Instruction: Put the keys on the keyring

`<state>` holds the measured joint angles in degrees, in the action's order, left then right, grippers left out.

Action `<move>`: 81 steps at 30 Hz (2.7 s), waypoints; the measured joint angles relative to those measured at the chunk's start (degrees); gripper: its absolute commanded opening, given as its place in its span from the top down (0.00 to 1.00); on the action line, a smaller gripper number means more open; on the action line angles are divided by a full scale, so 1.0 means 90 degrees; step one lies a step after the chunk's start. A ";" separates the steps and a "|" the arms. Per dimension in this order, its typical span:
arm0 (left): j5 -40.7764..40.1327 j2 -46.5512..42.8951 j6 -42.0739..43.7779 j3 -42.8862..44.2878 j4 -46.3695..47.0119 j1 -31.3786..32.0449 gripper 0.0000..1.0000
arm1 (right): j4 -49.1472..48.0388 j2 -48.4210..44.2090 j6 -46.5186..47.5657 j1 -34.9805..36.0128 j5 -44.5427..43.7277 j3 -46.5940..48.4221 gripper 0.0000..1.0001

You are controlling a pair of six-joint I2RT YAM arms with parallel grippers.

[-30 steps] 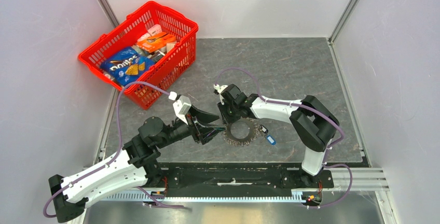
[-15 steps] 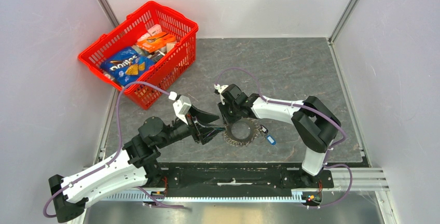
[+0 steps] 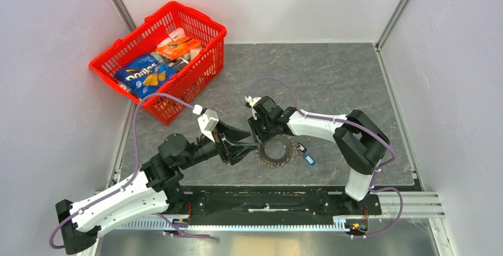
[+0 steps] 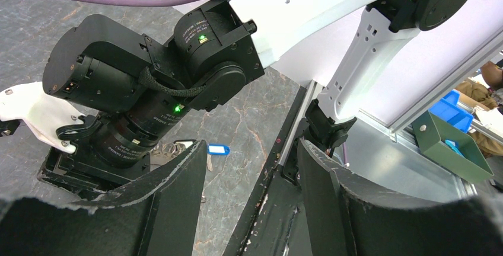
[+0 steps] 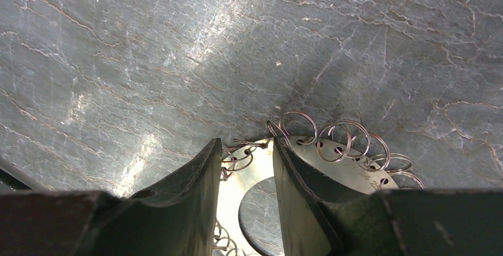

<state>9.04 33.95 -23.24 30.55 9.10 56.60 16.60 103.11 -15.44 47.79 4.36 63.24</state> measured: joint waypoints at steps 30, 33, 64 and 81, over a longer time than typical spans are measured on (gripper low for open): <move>-0.0002 0.0000 0.0002 0.0000 0.0000 0.0000 0.36 | -0.0194 -0.0087 -0.0262 0.0000 -0.0425 0.0005 0.59; -0.0002 -0.0002 0.0002 0.0000 0.0000 0.0000 0.36 | -0.0192 -0.0092 -0.0260 0.0000 -0.0444 -0.0007 0.60; 0.0000 0.0049 0.0002 0.0000 0.0000 0.0000 0.35 | -0.0219 -0.0357 -0.0165 0.0000 -0.0449 -0.0274 0.61; 0.0002 0.0027 0.0000 0.0000 0.0000 0.0000 0.36 | 0.0459 -0.0782 0.0821 0.0000 -0.0542 -0.0272 0.60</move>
<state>9.06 34.20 -23.24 30.55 9.10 56.60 20.73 96.07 -8.05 47.79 -0.51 60.80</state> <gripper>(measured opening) 0.644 0.371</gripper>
